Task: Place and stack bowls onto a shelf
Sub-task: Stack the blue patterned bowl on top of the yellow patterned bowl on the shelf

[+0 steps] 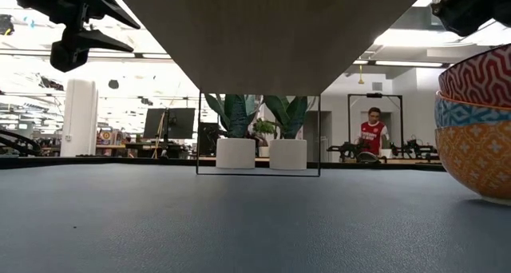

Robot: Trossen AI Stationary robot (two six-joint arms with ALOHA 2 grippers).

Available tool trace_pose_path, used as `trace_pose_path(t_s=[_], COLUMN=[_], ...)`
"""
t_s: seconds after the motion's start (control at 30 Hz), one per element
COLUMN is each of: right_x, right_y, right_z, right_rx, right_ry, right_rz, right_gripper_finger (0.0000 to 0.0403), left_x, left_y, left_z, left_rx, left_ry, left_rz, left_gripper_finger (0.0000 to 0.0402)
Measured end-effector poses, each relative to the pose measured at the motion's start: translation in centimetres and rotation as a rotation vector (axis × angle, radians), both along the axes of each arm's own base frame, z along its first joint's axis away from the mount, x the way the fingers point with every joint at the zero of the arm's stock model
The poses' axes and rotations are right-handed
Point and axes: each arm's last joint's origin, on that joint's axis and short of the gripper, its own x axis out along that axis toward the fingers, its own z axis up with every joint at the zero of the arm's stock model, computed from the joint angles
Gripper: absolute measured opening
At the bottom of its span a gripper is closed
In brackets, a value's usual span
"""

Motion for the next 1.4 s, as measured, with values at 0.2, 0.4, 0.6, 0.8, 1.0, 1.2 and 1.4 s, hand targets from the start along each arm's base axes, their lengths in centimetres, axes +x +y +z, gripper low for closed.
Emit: trace_pose_path(t_s=[0.2, 0.4, 0.6, 0.8, 1.0, 1.2, 1.4], right_x=[0.0, -0.3, -0.5, -0.5, 0.2, 2.9, 7.3], right_y=[0.0, -0.4, -0.6, -1.7, -3.2, -3.3, -1.8], right_z=[1.7, 3.8, 7.0, 11.6, 15.9, 17.9, 20.2], right_rx=[0.004, -0.001, 0.006, -0.001, 0.001, -0.026, -0.021], right_ry=[-0.033, -0.074, -0.138, -0.212, -0.389, -0.439, -0.533], right_rz=[-0.013, -0.027, -0.034, -0.044, -0.039, 0.036, 0.185], right_gripper_finger=[0.0028, 0.0028, 0.0028, 0.0028, 0.0028, 0.0028, 0.0028], left_x=[0.0, 0.0, 0.0, 0.0, 0.0, 0.0, 0.0], left_y=[-0.1, -0.1, -0.1, -0.1, -0.1, -0.1, -0.1], left_z=[0.0, 0.0, 0.0, 0.0, 0.0, 0.0, 0.0], left_rx=[-0.009, -0.009, -0.009, -0.008, -0.008, -0.008, -0.008], left_ry=[0.003, 0.003, 0.003, 0.003, 0.003, 0.003, 0.003], left_rz=[-0.026, -0.026, -0.026, -0.026, -0.026, -0.025, -0.025], left_gripper_finger=[0.0165, 0.0165, 0.0165, 0.0165, 0.0165, 0.0165, 0.0165])
